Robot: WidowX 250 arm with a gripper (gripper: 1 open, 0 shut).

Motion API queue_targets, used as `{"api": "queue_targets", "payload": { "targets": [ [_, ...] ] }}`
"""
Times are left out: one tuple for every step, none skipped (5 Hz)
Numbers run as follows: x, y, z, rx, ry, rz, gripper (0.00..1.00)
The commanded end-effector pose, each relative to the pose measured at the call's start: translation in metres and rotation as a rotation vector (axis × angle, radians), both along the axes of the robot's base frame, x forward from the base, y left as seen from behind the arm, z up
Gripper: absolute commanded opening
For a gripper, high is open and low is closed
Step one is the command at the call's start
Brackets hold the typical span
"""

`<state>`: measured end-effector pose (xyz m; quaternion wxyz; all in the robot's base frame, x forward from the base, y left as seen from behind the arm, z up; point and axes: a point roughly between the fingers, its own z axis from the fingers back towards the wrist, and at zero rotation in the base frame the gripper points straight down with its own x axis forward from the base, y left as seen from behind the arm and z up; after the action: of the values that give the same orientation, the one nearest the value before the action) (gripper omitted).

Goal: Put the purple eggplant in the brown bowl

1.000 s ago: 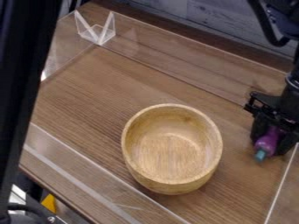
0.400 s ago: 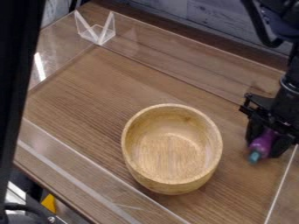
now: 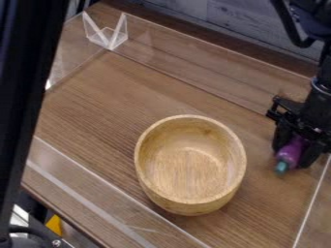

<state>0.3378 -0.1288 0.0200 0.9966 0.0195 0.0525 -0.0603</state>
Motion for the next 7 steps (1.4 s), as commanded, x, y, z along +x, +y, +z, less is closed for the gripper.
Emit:
{"api": "queue_targets", "payload": {
  "targets": [
    [0.012,-0.009,0.008,-0.015,-0.035,0.014,0.00],
    [0.010,-0.010,0.007,-0.018,-0.028,0.014,0.00],
    [0.008,-0.010,0.006,-0.020,-0.023,0.014,0.00],
    [0.012,-0.006,0.005,-0.022,-0.016,-0.001,0.00],
    [0.015,-0.002,0.005,-0.024,-0.011,-0.015,0.00],
    [0.017,0.009,0.005,-0.025,-0.006,0.001,0.00],
    [0.010,0.015,0.014,-0.022,-0.007,0.060,0.00]
  ]
}}
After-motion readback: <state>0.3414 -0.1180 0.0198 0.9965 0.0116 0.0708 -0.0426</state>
